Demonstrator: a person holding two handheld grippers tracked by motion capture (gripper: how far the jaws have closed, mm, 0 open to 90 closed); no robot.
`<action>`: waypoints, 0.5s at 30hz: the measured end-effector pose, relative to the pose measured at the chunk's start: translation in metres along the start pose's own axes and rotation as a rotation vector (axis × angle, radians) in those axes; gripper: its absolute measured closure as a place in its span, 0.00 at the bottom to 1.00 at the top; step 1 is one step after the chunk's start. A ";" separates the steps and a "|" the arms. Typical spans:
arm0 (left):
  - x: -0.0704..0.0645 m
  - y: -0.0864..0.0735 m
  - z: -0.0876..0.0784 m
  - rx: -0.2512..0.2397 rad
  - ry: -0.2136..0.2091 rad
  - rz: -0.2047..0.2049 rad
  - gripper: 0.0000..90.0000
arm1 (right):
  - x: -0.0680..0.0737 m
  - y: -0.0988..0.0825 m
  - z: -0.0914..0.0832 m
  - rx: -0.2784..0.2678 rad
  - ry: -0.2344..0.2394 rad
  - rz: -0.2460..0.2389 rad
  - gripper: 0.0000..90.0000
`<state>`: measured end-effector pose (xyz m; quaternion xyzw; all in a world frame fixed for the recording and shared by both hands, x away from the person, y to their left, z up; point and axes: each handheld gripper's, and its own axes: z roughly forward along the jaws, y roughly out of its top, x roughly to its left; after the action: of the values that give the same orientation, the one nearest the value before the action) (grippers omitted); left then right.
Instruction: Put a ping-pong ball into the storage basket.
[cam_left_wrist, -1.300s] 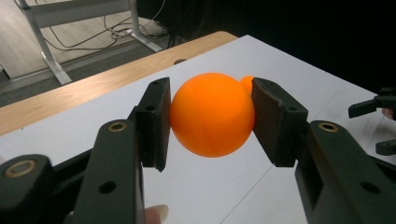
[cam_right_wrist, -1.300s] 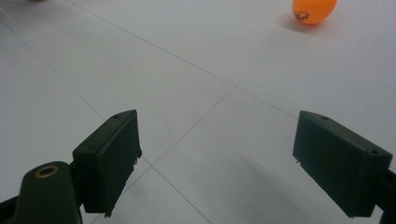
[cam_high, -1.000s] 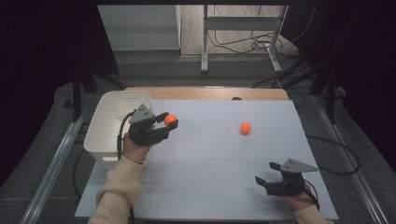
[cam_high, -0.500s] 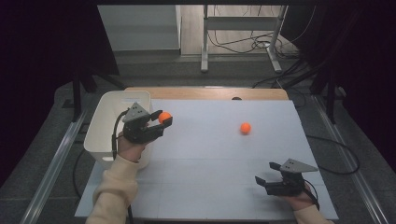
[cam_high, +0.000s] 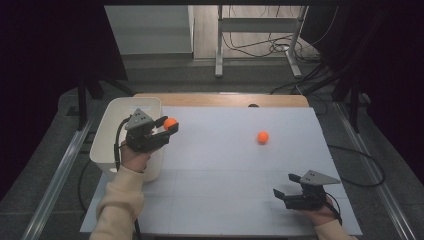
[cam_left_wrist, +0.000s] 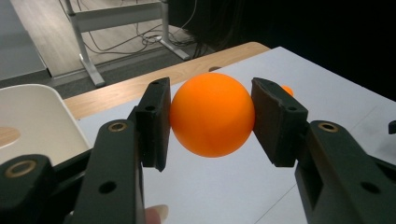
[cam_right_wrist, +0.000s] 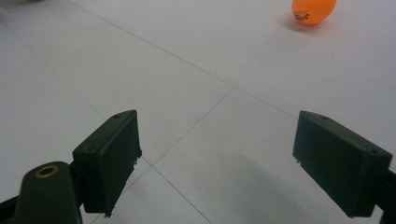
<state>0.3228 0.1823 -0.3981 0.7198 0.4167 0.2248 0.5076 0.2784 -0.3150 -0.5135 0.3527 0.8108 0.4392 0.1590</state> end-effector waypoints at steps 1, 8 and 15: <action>0.001 0.000 0.000 -0.001 0.003 -0.003 0.56 | 0.000 0.000 0.000 0.002 -0.001 -0.001 0.17; 0.005 -0.001 -0.002 -0.002 0.016 -0.009 0.56 | 0.000 0.000 0.000 0.002 -0.001 -0.002 0.17; 0.008 -0.001 -0.005 -0.006 0.024 -0.017 0.56 | 0.000 0.000 0.000 0.002 -0.001 -0.002 0.17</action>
<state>0.3235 0.1919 -0.3982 0.7119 0.4285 0.2304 0.5066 0.2784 -0.3151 -0.5134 0.3523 0.8116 0.4378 0.1596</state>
